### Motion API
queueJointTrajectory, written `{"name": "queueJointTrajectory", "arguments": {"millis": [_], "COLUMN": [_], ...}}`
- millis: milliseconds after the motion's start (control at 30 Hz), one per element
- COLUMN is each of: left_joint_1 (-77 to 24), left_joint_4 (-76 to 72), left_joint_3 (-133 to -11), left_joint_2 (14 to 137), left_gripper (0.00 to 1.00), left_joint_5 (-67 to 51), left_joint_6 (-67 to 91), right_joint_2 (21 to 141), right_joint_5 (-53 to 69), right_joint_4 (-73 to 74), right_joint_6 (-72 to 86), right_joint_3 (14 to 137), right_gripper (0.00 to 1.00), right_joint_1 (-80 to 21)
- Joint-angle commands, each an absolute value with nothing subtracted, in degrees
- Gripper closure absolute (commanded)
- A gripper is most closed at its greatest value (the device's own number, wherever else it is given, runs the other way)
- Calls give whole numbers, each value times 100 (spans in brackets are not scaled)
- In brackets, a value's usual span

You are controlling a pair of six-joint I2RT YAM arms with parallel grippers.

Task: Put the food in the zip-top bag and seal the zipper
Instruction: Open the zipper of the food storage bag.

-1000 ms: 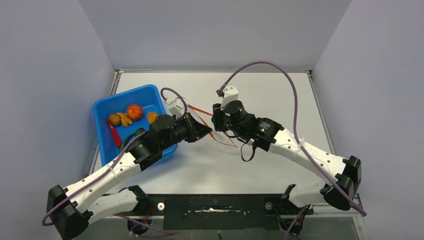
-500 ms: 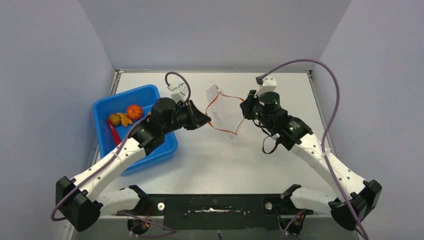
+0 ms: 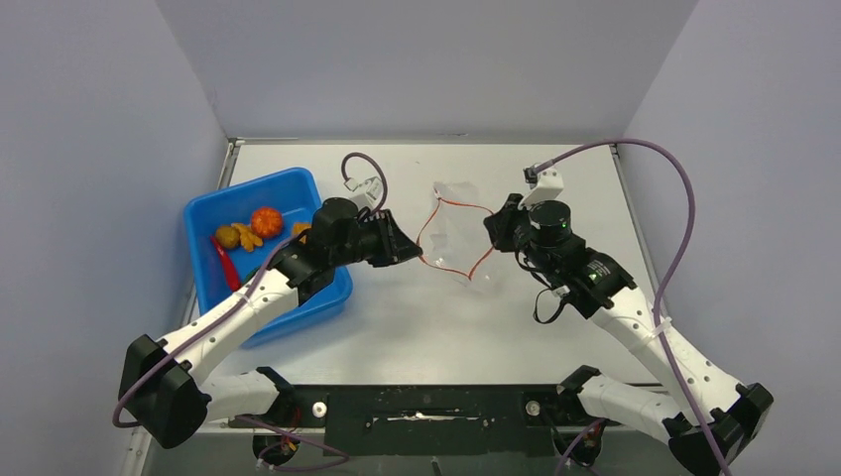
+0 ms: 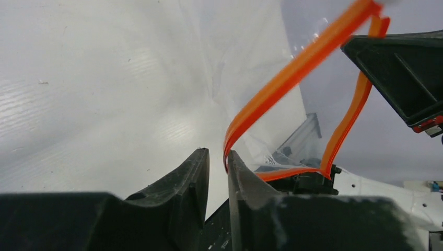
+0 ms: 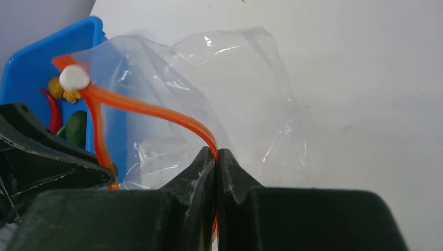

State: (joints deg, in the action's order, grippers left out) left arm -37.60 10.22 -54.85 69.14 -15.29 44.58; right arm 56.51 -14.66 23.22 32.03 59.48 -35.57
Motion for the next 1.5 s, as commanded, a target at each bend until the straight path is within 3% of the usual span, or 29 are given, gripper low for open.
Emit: {"name": "queueJointTrajectory", "arguments": {"millis": [0,133,233,433,733,967,1300,1467], "left_joint_1": [-3716,-3708,-3706,-3711,-3712,-3697,-3656,-3649], "left_joint_4": [80,-331,-343,-161,-910,-683,-1426,-1573], "left_joint_3": [-5378,-5285,-5438,-5687,-5643,-5626,-5457,-5301], "left_joint_2": [6716,6625,6704,6981,7137,7447,7366,7042], "left_gripper": [74,51,41,41,37,37,36,37], "left_joint_5": [-1811,-1547,-1369,-753,-1103,-226,-1472,-1319], "left_joint_6": [4717,4783,4388,4267,4226,3982,4586,4608], "right_joint_2": [5727,5743,5901,6295,6820,7055,7306,7339], "right_joint_5": [-878,-925,-1199,-1829,-2317,-2428,-2533,-2378], "right_joint_4": [1920,1639,1579,1562,1466,1525,1540,1390], "right_joint_6": [3555,3707,3694,3760,3765,3830,3832,3795], "right_joint_3": [5813,5747,5824,5978,6347,6636,6671,6613], "right_gripper": [100,100,100,100,100,100,100,100], "right_joint_1": [-3578,-3657,-3837,-4174,-4557,-4651,-4667,-4688]}}
